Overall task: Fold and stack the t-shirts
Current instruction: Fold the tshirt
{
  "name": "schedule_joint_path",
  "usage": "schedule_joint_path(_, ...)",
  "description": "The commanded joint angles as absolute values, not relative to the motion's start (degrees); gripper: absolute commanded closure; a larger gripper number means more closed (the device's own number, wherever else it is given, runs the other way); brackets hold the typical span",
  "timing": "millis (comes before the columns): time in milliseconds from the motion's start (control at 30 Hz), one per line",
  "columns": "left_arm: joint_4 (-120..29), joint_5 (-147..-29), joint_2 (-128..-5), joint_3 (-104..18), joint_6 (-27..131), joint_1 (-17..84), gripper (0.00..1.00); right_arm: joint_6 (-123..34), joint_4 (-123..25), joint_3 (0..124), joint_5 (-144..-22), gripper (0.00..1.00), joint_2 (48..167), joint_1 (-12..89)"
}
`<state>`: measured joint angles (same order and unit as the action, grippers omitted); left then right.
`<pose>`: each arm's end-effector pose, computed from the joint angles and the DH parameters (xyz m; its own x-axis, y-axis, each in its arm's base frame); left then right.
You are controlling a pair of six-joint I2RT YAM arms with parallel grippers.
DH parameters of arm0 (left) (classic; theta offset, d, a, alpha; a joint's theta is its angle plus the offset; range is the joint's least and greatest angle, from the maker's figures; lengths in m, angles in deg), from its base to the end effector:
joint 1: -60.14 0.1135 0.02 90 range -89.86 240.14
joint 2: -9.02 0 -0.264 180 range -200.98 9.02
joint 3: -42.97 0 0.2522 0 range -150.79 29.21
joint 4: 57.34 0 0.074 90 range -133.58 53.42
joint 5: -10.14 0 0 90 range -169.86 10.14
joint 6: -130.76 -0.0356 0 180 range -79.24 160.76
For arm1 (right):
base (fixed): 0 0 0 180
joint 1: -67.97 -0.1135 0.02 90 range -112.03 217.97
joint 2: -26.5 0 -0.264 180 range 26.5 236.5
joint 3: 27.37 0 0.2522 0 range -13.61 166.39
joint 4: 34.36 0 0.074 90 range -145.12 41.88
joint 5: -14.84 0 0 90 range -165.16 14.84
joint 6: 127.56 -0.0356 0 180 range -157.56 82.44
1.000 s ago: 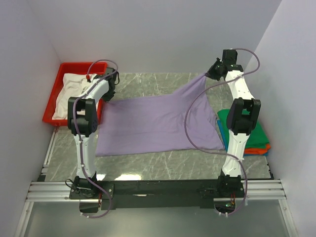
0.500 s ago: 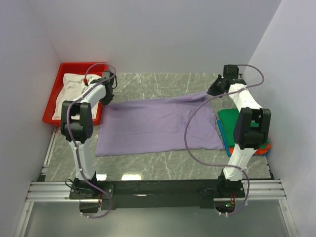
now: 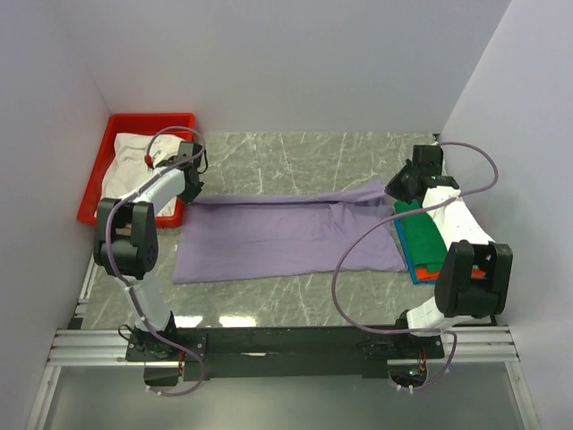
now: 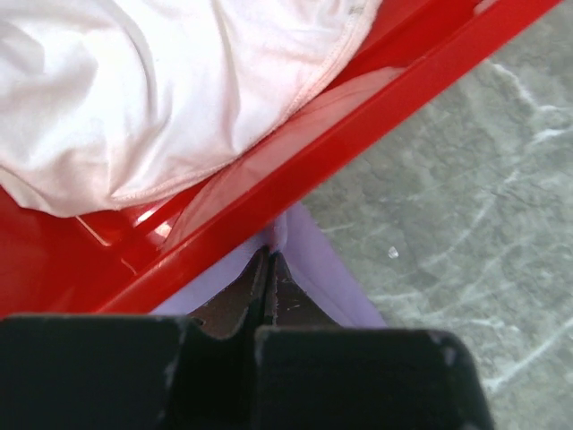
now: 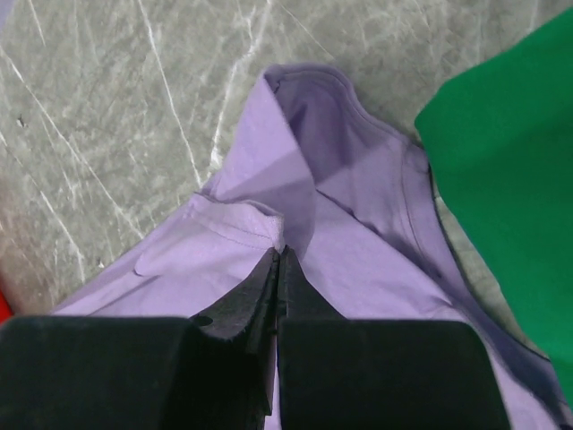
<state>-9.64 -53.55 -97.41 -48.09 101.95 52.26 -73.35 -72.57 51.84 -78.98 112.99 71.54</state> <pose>0.3843 -0.0373 0.2054 -0.3590 -0.7432 -0.5645 -0.8104 0.5483 -0.2064 0.3303 -0.0182 0.2669 -0.5683 0.6201 -0.5409 0.4288 0.7842 0.4485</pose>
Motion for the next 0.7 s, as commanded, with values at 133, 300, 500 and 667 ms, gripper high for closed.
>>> schedule_joint_path(133,-11.8,-52.5,-90.5,-45.2,103.8,51.0,0.99,-73.4,-71.3,48.3,-75.7,1.00,105.4,72.0)
schedule_joint_path(300,-11.7,-52.4,-88.2,-43.2,104.4,50.7,0.99,-73.5,-72.0,46.6,-75.6,1.00,102.4,72.0)
schedule_joint_path(500,-11.2,-51.9,-86.1,-41.6,104.9,50.6,0.99,-73.2,-73.0,45.0,-75.3,1.00,99.5,72.1)
schedule_joint_path(667,-11.6,-52.3,-84.9,-39.3,105.2,50.6,0.99,-72.9,-73.5,43.3,-75.3,1.00,98.4,72.2)
